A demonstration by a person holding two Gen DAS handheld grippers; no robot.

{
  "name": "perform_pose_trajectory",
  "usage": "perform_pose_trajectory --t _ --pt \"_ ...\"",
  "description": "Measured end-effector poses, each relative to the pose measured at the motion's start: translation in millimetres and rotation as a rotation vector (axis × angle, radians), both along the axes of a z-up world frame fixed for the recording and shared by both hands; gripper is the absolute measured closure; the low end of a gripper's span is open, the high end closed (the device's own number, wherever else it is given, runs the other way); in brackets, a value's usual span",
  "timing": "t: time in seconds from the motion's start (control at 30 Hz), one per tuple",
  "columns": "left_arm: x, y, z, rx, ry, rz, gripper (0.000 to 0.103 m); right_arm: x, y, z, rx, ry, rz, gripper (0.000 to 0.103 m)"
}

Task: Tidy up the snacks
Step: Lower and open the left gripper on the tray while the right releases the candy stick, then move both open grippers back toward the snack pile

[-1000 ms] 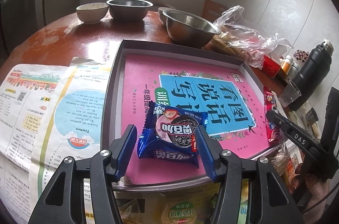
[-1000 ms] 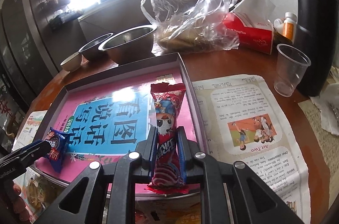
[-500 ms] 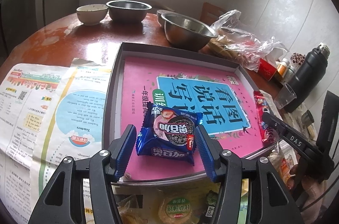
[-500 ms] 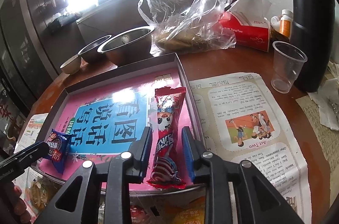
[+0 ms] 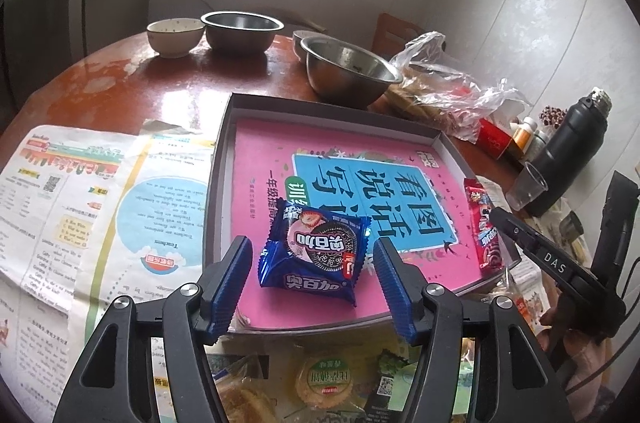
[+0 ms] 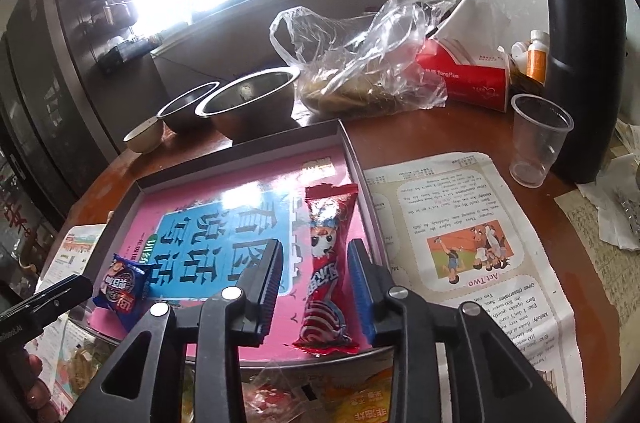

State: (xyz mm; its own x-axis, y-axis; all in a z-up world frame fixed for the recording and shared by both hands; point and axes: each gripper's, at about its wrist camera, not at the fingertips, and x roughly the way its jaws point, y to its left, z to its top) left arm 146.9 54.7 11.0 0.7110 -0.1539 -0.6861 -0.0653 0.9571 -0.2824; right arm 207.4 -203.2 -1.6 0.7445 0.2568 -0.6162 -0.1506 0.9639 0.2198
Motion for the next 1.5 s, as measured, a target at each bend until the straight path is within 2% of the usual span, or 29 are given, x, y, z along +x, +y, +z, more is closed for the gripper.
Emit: perform_pose_trajectory --t 0.07,0.13,0.27,0.77,0.9,1.2,1.5 --pt "-2 0 2 0.000 -0.003 0.004 0.030 -2 0 3 0.004 -0.007 0.006 0.070" --pt "-4 1 4 0.002 -0.006 0.007 0.030 -3 0 6 0.010 -0.015 0.009 0.069" --pt "-9 5 7 0.011 -0.010 0.023 0.030 -7 -2 12 0.029 -0.032 0.012 0.060" --pt "-32 30 16 0.008 -0.011 0.081 0.028 -25 1 38 0.065 -0.093 0.070 0.055" --pt "-40 41 18 0.006 -0.010 0.103 0.028 -32 5 46 0.078 -0.112 0.091 0.047" --pt "-60 65 13 0.006 0.025 0.161 0.028 -46 15 54 0.083 -0.130 0.139 0.044" --pt "-73 69 -1 -0.019 0.069 0.167 0.028 -57 18 56 0.074 -0.126 0.168 0.039"
